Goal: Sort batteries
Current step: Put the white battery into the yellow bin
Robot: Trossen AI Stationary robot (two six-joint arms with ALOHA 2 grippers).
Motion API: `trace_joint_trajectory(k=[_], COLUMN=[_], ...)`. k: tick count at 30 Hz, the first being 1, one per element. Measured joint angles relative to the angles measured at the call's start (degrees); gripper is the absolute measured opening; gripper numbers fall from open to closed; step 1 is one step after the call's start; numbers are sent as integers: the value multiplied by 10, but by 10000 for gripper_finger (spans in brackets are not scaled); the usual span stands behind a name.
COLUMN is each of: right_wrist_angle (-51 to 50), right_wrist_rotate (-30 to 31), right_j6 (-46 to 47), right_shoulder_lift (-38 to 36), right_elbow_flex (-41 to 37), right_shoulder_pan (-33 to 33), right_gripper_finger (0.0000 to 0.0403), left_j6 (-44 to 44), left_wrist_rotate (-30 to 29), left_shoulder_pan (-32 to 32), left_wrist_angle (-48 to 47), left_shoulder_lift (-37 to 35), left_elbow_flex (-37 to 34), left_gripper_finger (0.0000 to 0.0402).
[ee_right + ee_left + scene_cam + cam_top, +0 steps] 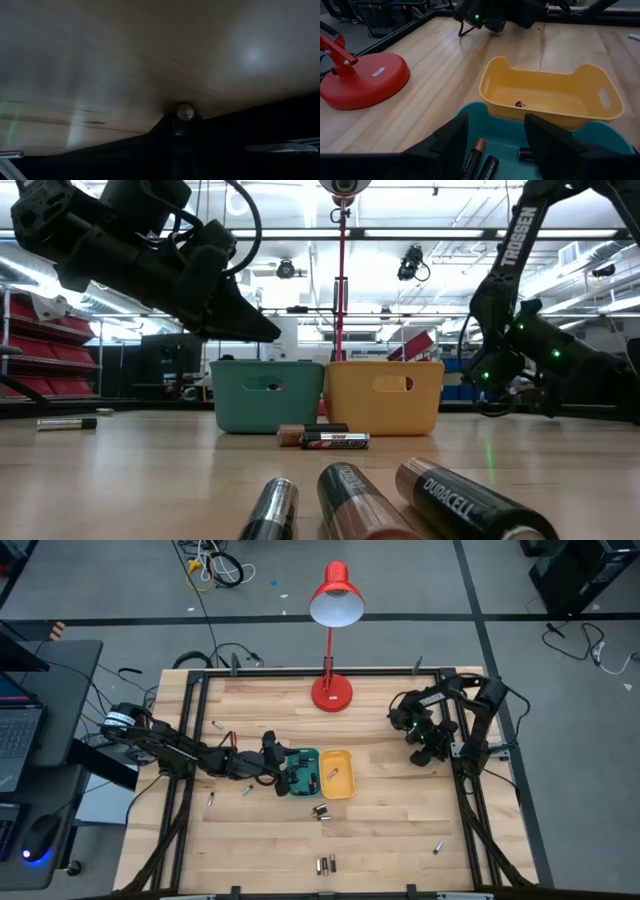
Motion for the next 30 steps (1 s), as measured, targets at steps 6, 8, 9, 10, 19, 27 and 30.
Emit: trace_joint_trajectory(k=[6,8,9,10,19,27,30], right_wrist_angle=[-1,1,2,4,99,373,464], right_wrist_rotate=[5,8,11,13,12,56,65], right_j6=[28,31,32,36,151,277,285], right_shoulder_lift=[-3,-13,-21,-32,-183,-277,-281], right_elbow_flex=[0,-1,-2,-2,0,1,1], right_shoulder_pan=[22,38,47,56,152,271,312], right_gripper_finger=[20,27,28,27,16,16,15], left_j6=[2,2,2,2,3,5,17], left_wrist_rotate=[0,0,0,0,0,0,0], left_shoulder_pan=[0,0,0,0,0,1,1], left_wrist_angle=[17,22,24,24,26,57,73], left_shoulder_lift=[0,0,0,0,0,0,0], left_elbow_flex=[0,0,0,0,0,0,0], left_gripper_finger=[211,211,211,211,211,211,211])
